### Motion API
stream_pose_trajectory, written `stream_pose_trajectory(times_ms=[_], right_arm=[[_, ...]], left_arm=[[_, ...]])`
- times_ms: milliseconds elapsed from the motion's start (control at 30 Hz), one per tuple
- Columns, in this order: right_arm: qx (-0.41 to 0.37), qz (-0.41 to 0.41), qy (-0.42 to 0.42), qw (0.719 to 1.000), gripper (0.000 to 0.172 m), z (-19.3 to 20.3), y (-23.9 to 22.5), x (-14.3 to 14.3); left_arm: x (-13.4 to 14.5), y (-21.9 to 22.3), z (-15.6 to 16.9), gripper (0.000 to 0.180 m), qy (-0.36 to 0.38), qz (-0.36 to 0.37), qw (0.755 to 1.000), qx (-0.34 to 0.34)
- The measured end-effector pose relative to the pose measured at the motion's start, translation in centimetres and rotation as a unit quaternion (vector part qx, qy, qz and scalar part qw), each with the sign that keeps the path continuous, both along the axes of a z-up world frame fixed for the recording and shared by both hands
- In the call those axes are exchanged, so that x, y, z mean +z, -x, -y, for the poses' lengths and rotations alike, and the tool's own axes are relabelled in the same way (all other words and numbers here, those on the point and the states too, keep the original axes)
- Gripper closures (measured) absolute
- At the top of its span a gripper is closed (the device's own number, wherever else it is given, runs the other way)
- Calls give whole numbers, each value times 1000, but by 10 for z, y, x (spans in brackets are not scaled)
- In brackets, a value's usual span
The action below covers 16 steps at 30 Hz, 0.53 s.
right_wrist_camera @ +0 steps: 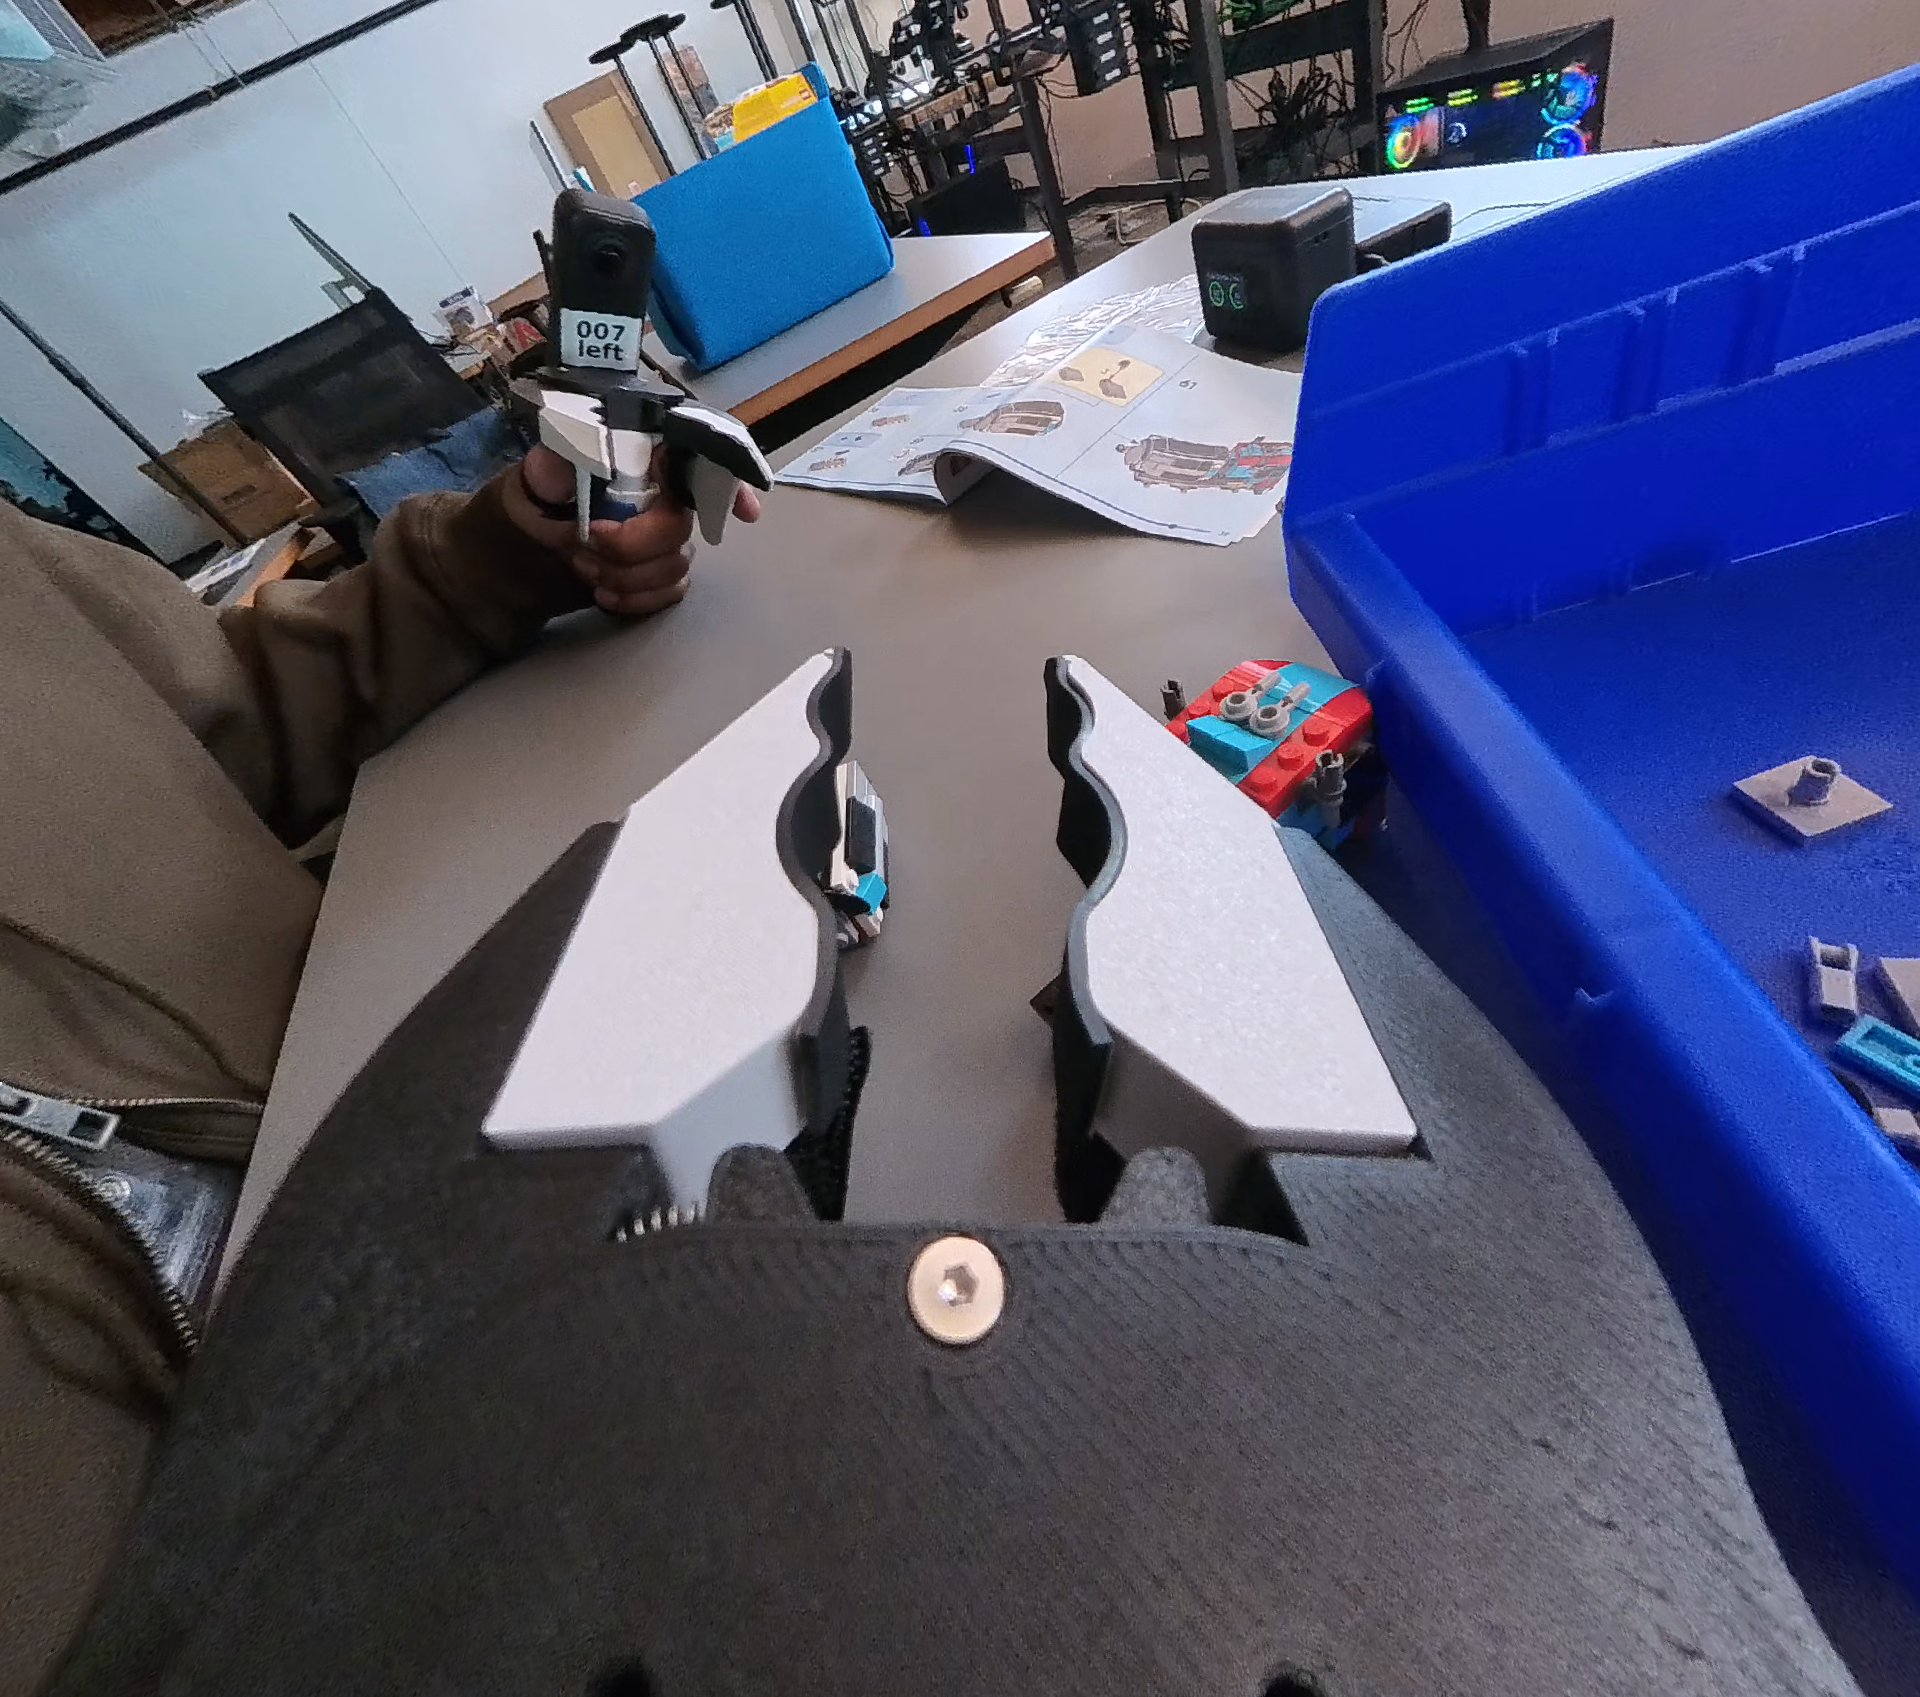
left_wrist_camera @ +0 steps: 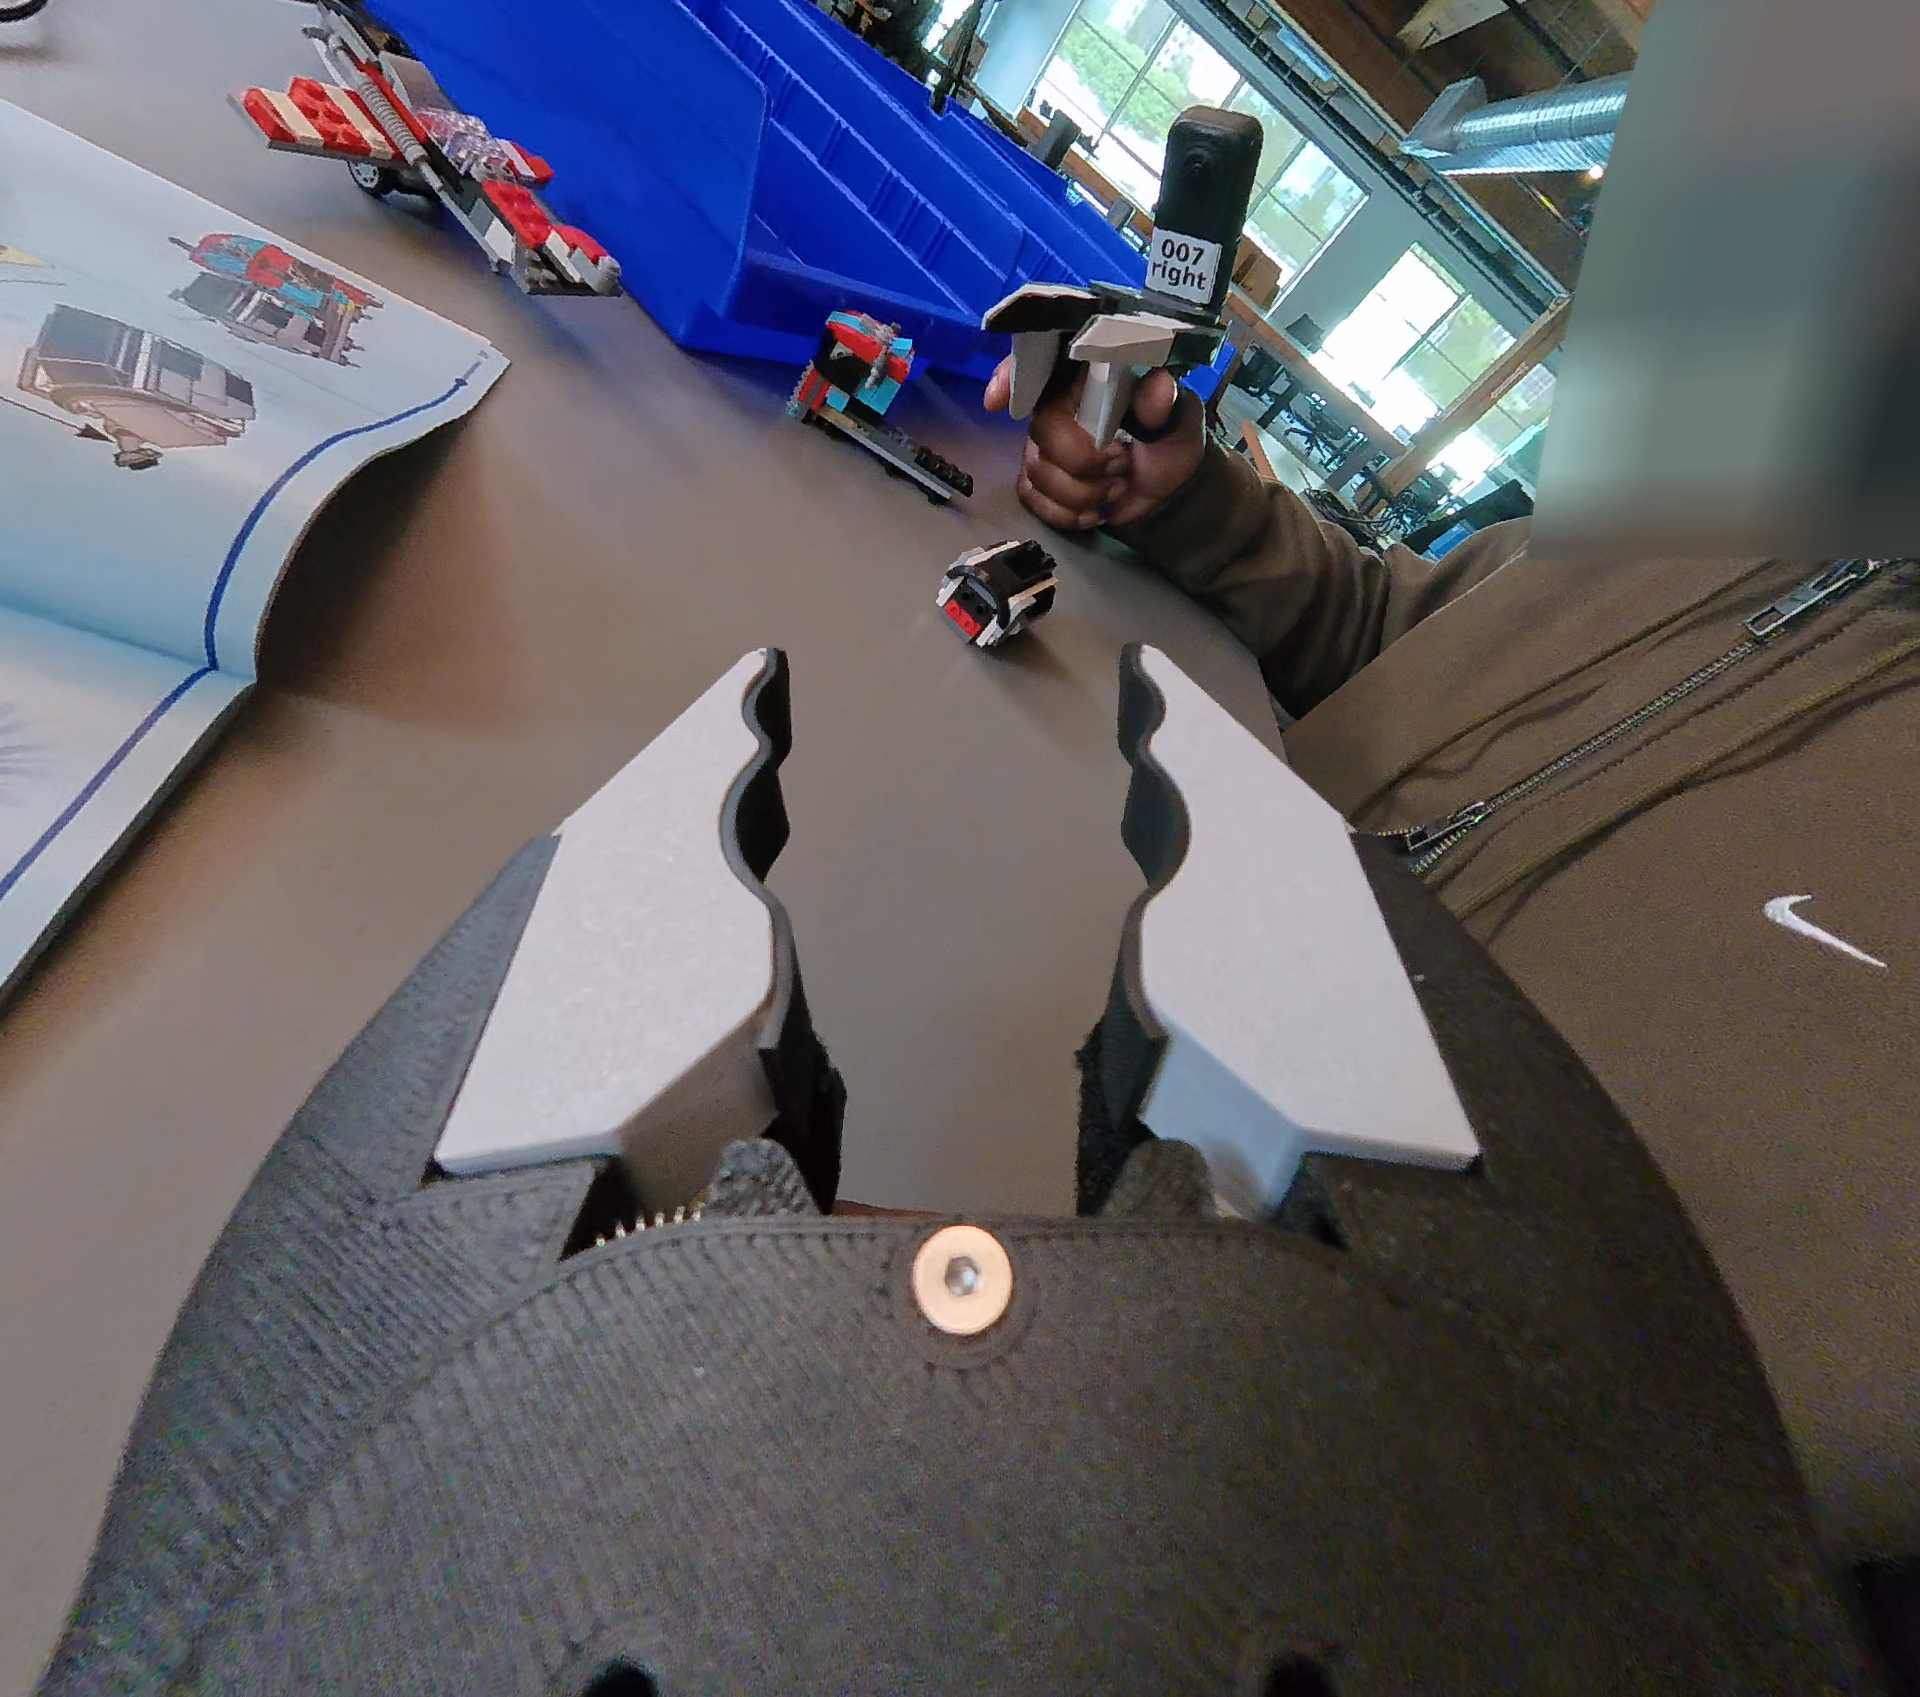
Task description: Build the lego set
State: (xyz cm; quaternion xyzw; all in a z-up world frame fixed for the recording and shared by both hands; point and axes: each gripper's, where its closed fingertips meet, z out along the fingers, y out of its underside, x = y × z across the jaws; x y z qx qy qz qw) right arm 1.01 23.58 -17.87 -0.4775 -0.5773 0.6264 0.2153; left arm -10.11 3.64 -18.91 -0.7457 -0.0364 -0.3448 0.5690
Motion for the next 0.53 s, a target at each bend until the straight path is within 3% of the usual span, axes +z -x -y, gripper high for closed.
stream_pose_trajectory(times_ms=[533], right_arm=[[5, 16, 0, 1000, 133, 2, 2, -4]], left_arm=[[-14, -10, -2, 116, 34, -76, 996, 9]])
